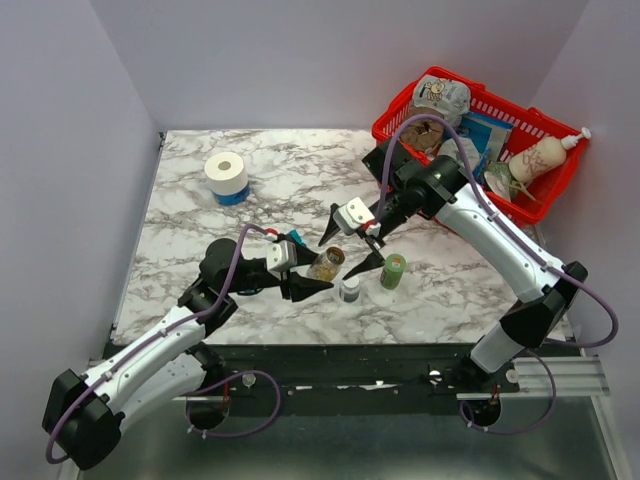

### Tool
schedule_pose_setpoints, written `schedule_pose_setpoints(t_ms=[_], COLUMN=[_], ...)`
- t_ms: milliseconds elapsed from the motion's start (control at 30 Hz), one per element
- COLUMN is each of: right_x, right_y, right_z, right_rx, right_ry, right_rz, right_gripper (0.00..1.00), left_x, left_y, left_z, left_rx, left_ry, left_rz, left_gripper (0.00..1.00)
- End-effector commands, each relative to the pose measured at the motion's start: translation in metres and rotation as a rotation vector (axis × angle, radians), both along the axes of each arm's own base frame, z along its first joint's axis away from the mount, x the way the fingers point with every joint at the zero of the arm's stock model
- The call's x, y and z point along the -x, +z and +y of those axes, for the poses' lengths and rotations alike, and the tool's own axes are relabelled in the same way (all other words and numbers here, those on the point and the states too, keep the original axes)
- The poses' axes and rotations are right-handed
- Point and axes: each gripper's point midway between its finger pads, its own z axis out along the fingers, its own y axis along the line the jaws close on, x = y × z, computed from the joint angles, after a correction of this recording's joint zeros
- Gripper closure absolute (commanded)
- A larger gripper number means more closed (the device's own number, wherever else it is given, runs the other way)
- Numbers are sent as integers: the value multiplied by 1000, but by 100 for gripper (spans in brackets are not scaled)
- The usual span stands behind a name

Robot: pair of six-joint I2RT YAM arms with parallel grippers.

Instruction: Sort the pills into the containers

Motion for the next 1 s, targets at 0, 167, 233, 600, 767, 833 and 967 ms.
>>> schedule_pose_setpoints(t_ms=[0,167,233,600,767,833,967], right_x=[15,12,11,-16,-37,-36,-36], right_y=[0,-1,-1,-18,-37,-53,-66], right_z=[-3,-3,-4,12,25,25,30], right_rx=[15,20,24,90,196,229,257], right_ry=[-1,-37,-53,-314,-566,-610,-648], right_rz=[70,65,68,214,472,538,629], right_gripper=[20,34,40,66,67,68,66], left_x=[6,1,-1,-17,-35,-40,-55], left_y=[12,11,11,43,73,83,92], left_z=[-4,-4,-4,3,18,24,34], left_rx=[15,13,13,173,329,389,446], left_ry=[-60,-40,-30,105,247,291,395], left_rz=[-46,-44,-45,-73,-106,-114,-123], left_gripper=[100,100,100,100,100,100,100])
